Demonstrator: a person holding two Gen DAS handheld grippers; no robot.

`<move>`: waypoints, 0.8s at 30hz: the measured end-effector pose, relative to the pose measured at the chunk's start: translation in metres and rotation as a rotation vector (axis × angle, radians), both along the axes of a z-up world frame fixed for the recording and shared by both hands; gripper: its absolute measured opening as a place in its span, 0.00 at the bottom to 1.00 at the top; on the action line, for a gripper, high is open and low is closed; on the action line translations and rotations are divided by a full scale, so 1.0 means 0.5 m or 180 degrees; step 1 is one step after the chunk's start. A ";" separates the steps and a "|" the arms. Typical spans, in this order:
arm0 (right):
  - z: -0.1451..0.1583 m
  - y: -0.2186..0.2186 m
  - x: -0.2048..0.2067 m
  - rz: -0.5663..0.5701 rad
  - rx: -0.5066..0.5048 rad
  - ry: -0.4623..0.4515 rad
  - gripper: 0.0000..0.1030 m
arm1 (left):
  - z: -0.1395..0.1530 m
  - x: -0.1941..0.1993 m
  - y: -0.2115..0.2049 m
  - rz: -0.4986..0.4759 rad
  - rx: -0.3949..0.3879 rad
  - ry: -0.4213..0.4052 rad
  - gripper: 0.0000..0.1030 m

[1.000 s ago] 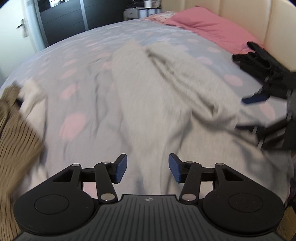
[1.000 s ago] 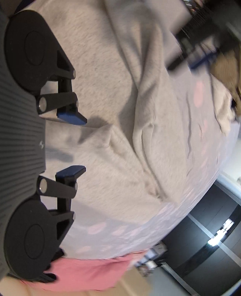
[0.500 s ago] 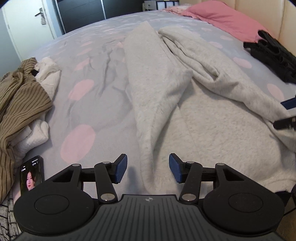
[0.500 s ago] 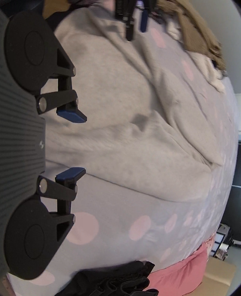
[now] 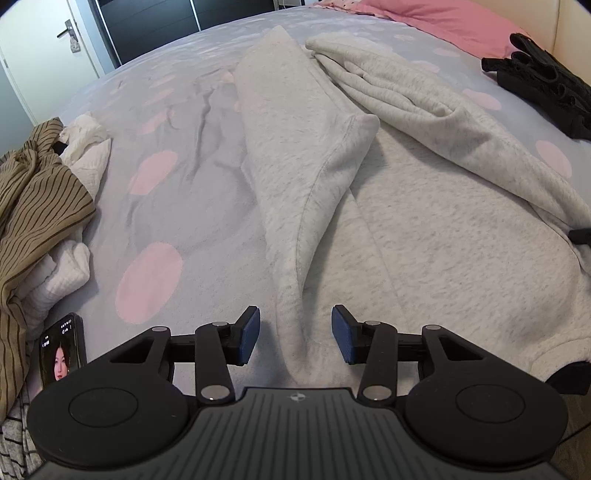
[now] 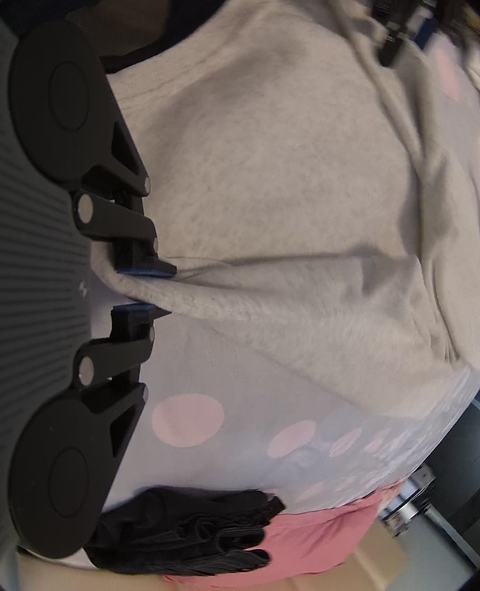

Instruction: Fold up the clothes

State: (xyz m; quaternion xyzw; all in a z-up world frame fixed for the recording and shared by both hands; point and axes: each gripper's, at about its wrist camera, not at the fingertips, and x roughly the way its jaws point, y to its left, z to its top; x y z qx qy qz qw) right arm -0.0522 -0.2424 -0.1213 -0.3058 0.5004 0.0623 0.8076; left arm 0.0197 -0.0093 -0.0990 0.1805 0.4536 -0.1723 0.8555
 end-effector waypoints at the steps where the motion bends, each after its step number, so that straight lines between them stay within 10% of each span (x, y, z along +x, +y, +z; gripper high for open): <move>1: -0.005 0.005 -0.004 0.0068 -0.0080 0.0011 0.15 | 0.000 -0.001 0.001 -0.0011 0.0011 -0.0004 0.40; 8: 0.021 -0.013 -0.004 0.0004 0.0066 0.0134 0.19 | 0.006 -0.013 0.019 0.0024 -0.0028 0.0011 0.43; 14: 0.097 -0.013 0.000 -0.0064 0.0186 -0.0547 0.46 | 0.006 -0.010 0.031 0.0142 -0.0173 -0.0001 0.36; 17: 0.105 0.001 0.014 0.0030 0.0257 -0.0594 0.51 | 0.009 -0.027 0.009 -0.0117 0.0034 -0.0261 0.13; 24: 0.101 0.059 0.037 0.0427 0.0267 -0.0633 0.51 | -0.015 -0.092 -0.058 -0.1046 0.0797 -0.0783 0.06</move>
